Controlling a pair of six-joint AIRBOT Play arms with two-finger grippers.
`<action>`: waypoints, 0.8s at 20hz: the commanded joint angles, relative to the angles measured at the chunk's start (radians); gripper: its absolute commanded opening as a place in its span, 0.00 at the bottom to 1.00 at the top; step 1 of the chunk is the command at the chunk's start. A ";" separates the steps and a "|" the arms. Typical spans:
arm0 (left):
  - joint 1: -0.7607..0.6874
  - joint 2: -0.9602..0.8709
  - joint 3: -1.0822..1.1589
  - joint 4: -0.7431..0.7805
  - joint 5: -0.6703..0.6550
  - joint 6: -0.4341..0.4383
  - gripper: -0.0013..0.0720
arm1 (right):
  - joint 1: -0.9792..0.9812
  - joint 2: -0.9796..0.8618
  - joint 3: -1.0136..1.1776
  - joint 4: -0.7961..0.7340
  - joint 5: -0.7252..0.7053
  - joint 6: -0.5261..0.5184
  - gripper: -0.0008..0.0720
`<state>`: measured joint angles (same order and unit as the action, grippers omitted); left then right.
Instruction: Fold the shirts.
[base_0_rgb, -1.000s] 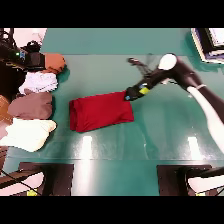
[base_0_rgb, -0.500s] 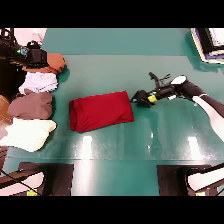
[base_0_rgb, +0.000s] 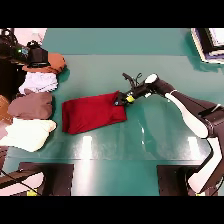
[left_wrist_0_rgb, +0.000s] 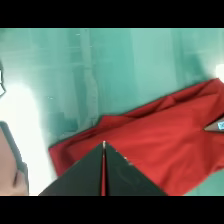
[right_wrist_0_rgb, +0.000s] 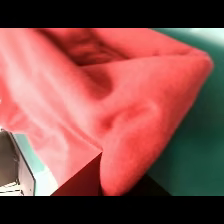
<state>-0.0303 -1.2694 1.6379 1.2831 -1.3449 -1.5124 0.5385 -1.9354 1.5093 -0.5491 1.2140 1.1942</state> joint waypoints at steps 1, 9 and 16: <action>-0.061 0.000 0.000 0.000 0.003 0.001 0.05 | 0.001 0.003 0.076 -0.064 0.071 -0.011 0.04; -0.270 0.000 0.000 -0.001 0.038 0.001 0.05 | -0.418 0.414 -0.169 -0.294 -0.001 0.039 0.04; -0.350 0.000 0.000 -0.010 0.114 -0.008 0.05 | -1.144 0.751 -0.436 -0.289 -0.139 0.040 0.04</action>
<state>-0.3538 -1.2694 1.6379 1.2812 -1.2652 -1.5143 -0.3351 -1.3006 1.1721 -0.8318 1.1419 1.2316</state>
